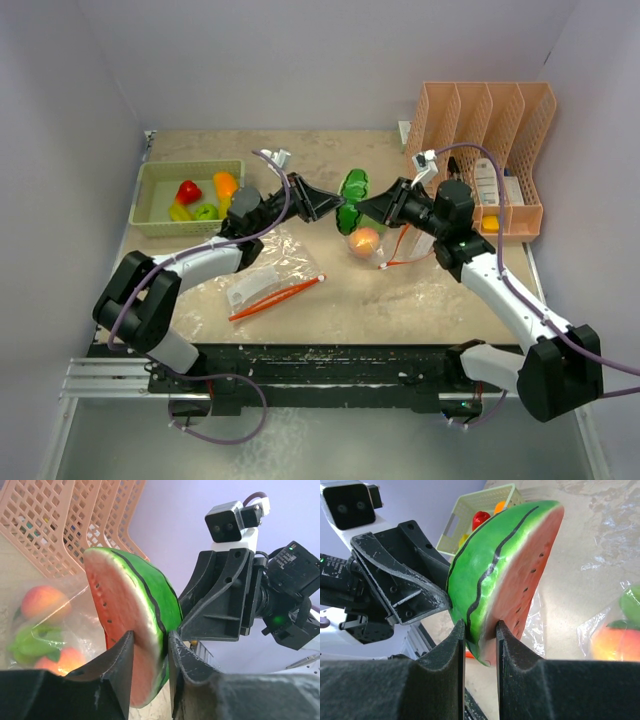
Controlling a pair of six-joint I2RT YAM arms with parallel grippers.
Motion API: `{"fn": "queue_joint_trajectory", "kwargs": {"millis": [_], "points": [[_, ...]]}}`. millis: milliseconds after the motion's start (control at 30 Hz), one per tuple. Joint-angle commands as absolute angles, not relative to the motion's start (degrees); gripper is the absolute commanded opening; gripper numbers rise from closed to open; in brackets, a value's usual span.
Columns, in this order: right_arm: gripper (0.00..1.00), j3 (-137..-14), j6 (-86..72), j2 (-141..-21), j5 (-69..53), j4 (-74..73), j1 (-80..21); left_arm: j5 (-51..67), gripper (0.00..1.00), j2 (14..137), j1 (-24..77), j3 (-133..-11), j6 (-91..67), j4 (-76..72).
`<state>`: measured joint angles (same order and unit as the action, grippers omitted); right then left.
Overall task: Open the zip-top bag and remove the fake food
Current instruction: Pick up the fake fruit from the zipper food storage bag.
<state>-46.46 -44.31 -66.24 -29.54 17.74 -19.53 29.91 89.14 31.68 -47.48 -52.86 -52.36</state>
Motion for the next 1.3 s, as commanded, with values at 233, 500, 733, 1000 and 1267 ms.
{"fn": "queue_joint_trajectory", "kwargs": {"millis": [233,500,733,1000,1267], "points": [[0.00,-47.37,-43.75,-65.90,-31.55,19.71,-20.41,34.22,0.00,89.73,34.08,-51.24,-53.80,-57.69],[0.26,-48.70,-40.96,-65.84,-28.17,12.62,-20.39,31.42,0.00,89.12,33.94,-51.47,-51.94,-52.67],[0.31,-48.72,-41.32,-66.45,-26.51,12.72,-20.39,31.31,0.00,90.61,33.80,-52.68,-52.29,-52.28],[0.00,-48.14,-41.12,-69.66,-28.91,16.86,-20.39,34.61,0.11,95.73,33.93,-53.95,-53.76,-55.00],[0.00,-48.30,-40.39,-69.92,-30.71,17.81,-20.39,39.50,0.71,98.98,33.90,-53.12,-56.07,-61.78]]}}
